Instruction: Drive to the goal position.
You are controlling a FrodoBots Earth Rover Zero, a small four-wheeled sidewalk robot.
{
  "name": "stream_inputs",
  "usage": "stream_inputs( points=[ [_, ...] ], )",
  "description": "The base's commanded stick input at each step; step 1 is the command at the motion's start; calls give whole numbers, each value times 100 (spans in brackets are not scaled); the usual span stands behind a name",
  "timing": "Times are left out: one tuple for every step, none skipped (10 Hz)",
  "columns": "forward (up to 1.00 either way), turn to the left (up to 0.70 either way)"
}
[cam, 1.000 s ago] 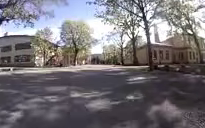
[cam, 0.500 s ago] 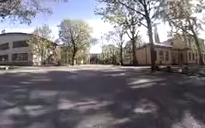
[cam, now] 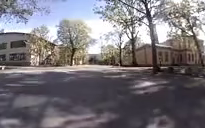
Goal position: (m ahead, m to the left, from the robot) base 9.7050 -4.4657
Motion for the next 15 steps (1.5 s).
stream_inputs(
  points=[
    [100,0],
    [100,0],
    [100,0],
    [100,0],
    [100,0],
    [100,0],
    [100,0],
    [100,0],
    [100,0],
    [100,0],
    [100,0],
    [100,0],
    [100,0],
    [100,0],
    [100,0]
  ],
)
